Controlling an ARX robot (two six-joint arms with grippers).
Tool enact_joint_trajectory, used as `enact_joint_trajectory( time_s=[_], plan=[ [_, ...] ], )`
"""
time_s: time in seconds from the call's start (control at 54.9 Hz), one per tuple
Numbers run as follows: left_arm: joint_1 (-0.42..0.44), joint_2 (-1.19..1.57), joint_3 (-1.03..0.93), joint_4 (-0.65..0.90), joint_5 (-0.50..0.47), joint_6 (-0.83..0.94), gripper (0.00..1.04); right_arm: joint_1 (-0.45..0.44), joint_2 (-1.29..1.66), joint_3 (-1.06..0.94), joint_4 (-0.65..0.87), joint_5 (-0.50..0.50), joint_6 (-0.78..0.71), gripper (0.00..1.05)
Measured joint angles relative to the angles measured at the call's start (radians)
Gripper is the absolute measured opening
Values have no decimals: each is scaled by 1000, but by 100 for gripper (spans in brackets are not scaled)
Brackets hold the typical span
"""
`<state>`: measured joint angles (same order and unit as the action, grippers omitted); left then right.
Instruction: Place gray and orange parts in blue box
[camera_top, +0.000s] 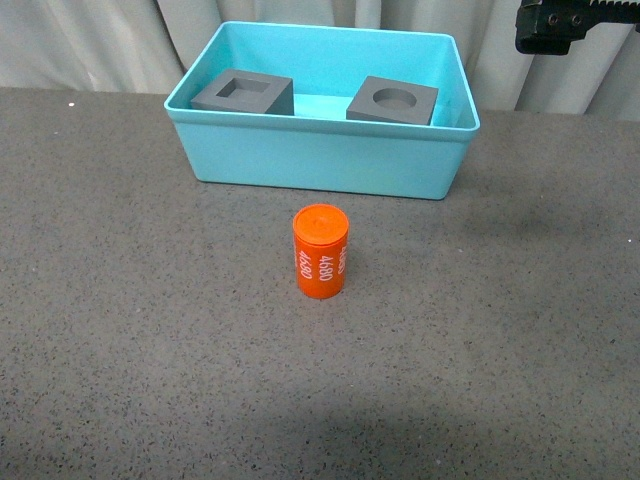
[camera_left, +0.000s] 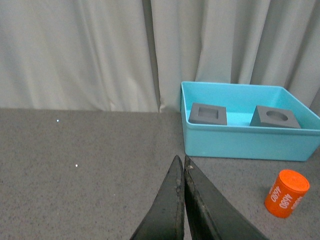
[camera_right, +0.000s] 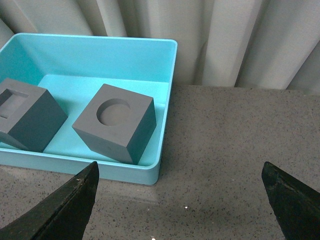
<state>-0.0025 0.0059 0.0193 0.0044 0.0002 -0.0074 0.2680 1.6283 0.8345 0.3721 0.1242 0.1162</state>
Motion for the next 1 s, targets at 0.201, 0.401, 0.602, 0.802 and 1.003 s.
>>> enact_joint_trajectory(
  time_s=[0.201, 0.401, 0.602, 0.802, 1.003],
  plan=[
    [0, -1, 0, -2, 0, 0, 12, 0, 0, 0, 0, -1, 0, 95],
    [0, -2, 0, -2, 0, 0, 52, 0, -1, 0, 0, 0, 0, 95],
    [0, -2, 0, -2, 0, 0, 86, 0, 0, -2, 8, -7, -13, 95],
    [0, -2, 0, -3, 0, 2, 98, -1, 39, 63, 1, -237, -306, 95],
    [0, -2, 0, -3, 0, 3, 98, 24, 151, 192, -204, -502, -501, 95]
  ],
)
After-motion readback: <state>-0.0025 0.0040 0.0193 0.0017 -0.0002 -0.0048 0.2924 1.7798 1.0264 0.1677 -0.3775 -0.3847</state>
